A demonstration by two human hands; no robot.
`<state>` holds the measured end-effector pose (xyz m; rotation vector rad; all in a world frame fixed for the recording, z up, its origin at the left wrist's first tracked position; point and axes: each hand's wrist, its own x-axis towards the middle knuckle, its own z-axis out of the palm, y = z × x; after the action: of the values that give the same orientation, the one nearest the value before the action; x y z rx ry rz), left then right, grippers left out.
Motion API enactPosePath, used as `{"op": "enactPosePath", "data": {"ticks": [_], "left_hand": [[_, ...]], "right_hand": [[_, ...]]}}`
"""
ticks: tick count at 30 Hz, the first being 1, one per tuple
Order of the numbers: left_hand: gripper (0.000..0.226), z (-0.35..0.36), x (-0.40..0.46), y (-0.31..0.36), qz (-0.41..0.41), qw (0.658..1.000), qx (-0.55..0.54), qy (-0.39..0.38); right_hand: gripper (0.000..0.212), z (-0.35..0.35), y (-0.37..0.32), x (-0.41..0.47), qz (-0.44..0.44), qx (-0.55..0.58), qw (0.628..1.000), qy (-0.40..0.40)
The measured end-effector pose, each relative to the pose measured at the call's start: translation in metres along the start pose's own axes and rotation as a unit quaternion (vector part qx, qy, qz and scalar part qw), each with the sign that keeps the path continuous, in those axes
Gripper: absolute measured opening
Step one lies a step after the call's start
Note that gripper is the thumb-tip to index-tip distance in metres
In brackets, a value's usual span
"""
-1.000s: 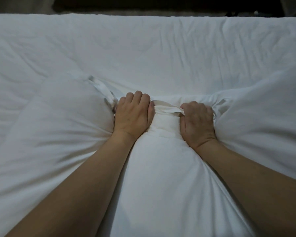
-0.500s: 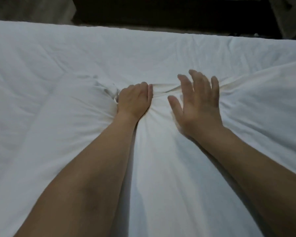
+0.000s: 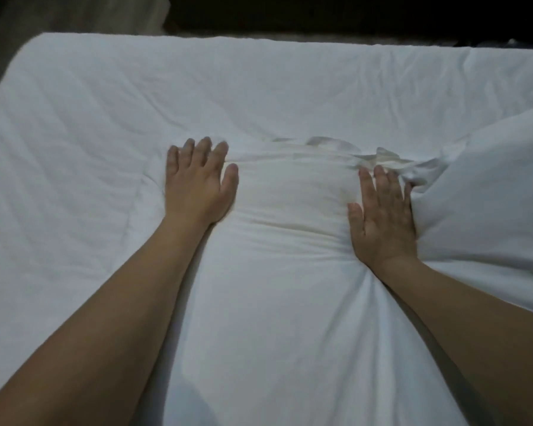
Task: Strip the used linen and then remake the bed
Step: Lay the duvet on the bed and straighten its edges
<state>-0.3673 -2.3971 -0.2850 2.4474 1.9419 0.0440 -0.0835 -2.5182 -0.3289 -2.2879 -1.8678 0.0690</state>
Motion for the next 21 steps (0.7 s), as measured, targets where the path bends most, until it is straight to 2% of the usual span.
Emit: {"op": "enactPosePath", "data": {"ticks": [3,4,6,8,11,13,14,16,19,21], "left_hand": [[0.061,-0.008,0.010,0.018,-0.075,0.997,-0.003,0.000],[0.060,-0.010,0.001,0.028,-0.072,0.997,-0.003,0.014],[0.061,-0.007,-0.034,0.046,-0.010,1.000,0.000,0.020],[0.064,-0.002,-0.060,0.054,0.010,0.999,0.014,-0.028],[0.062,-0.007,-0.043,0.069,-0.106,0.991,0.012,-0.085],[0.062,-0.021,-0.039,0.104,-0.132,0.989,-0.005,-0.070],[0.063,-0.027,-0.048,0.126,-0.109,0.993,-0.030,-0.040],[0.066,-0.033,-0.075,0.175,-0.002,0.996,-0.084,-0.015],[0.071,-0.029,-0.116,0.250,0.186,0.975,-0.106,-0.054],[0.077,-0.022,-0.108,0.293,0.208,0.969,-0.118,-0.054]], "right_hand": [[0.063,0.003,0.003,0.000,0.006,0.006,1.000,0.009],[0.063,0.004,0.005,0.000,0.002,0.012,1.000,0.011],[0.063,0.005,0.006,-0.003,-0.003,0.008,1.000,0.016],[0.062,0.001,0.003,-0.005,-0.003,-0.017,1.000,0.005],[0.063,-0.026,0.004,-0.009,-0.011,-0.047,0.998,-0.026],[0.060,-0.065,0.031,-0.016,-0.044,-0.066,0.997,-0.005],[0.058,-0.087,0.053,-0.025,-0.055,-0.096,0.994,0.025],[0.060,-0.131,0.112,-0.042,-0.005,-0.160,0.986,0.051],[0.073,-0.173,0.191,-0.053,0.103,-0.198,0.975,-0.018],[0.078,-0.176,0.230,-0.047,0.141,-0.230,0.962,-0.050]]}}
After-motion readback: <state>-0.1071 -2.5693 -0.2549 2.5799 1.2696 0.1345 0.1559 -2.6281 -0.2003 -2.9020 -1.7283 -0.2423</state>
